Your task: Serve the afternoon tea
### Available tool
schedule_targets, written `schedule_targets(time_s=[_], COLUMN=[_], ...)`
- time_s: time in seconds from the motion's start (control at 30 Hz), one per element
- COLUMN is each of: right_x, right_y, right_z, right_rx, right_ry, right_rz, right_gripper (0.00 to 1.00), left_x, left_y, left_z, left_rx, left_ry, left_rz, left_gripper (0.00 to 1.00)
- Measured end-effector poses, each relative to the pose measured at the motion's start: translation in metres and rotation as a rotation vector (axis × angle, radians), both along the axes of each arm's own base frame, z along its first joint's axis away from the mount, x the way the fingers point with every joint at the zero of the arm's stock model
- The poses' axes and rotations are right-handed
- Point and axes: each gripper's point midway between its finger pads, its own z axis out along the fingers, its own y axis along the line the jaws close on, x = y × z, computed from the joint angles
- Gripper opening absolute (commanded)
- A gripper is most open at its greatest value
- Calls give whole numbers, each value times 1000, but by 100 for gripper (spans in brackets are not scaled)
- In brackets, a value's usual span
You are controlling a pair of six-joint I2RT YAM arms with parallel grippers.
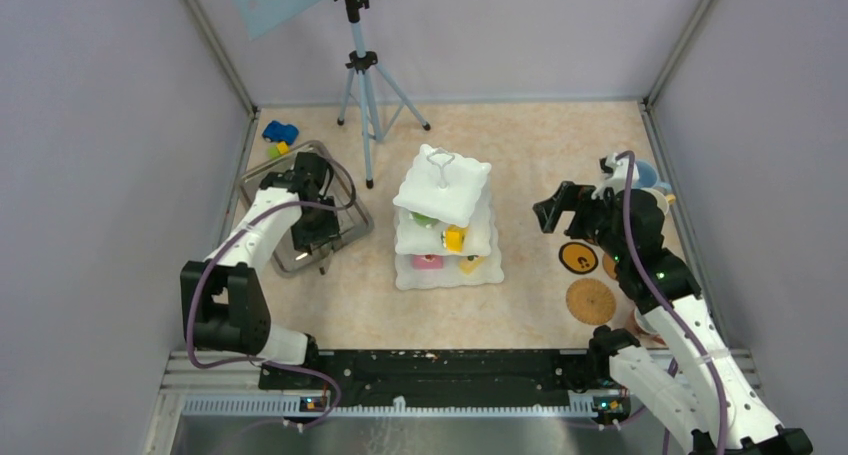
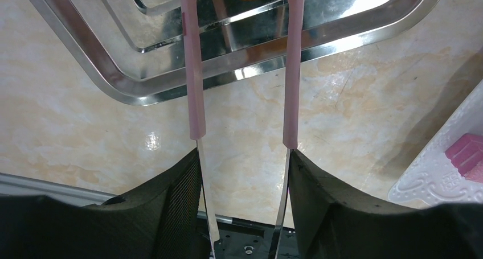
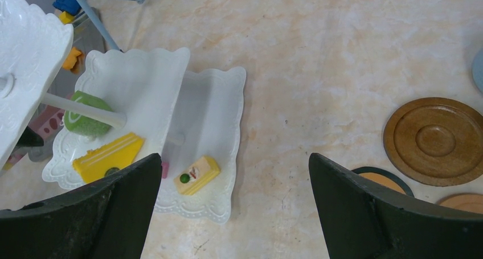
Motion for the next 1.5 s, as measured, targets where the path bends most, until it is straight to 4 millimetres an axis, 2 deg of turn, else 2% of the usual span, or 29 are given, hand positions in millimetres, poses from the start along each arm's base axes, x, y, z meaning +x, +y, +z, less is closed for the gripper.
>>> schedule_targets(time_s=[0.63, 1.2, 1.5], right_x=[-3, -5, -6], right_y=[0, 0, -1], right_z=[-1, -1, 1], right_rx=[17, 21, 21], right_ry=[1, -4, -10], right_rz=[-3, -3, -7], right_gripper=[99, 99, 99], left_x=[-12, -16, -3], left_y=[-8, -3, -1], left_z=[-6, -11, 7], left_rx=[12, 54, 71], left_ry=[44, 75, 14], left_rz=[-48, -49, -43], left_gripper=[58, 44, 38])
